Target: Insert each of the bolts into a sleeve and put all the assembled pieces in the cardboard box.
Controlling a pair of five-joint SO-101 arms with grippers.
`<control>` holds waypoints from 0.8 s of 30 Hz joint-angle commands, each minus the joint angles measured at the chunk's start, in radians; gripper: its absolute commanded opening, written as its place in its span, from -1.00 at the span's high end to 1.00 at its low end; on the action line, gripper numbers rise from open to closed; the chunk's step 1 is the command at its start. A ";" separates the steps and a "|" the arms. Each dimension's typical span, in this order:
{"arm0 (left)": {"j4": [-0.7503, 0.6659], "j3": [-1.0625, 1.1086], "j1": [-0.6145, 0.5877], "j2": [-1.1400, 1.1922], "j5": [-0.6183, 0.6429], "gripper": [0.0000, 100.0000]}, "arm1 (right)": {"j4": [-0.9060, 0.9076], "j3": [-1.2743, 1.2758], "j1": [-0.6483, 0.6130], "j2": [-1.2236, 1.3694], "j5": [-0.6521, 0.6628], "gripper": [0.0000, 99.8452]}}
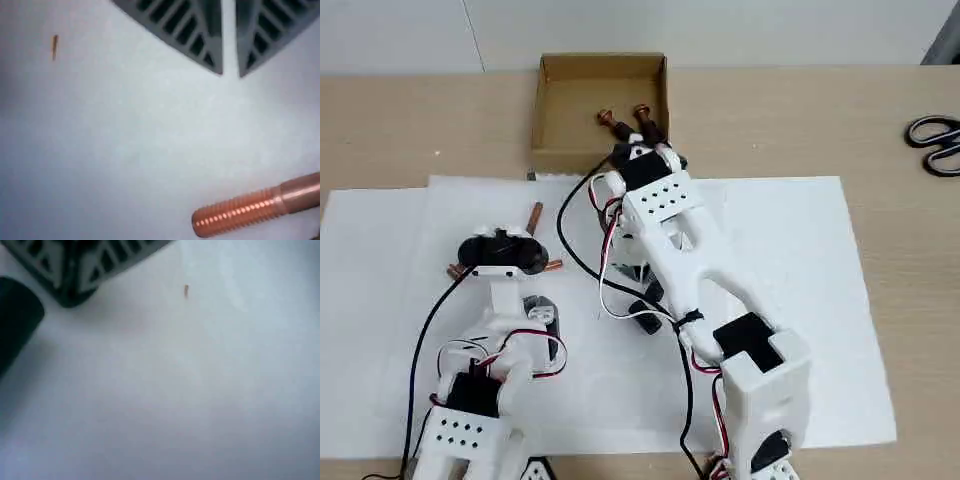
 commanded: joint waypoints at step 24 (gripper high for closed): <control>-0.023 -0.007 -0.003 -0.011 0.002 0.99 | -0.084 0.055 0.022 -0.050 -0.002 0.65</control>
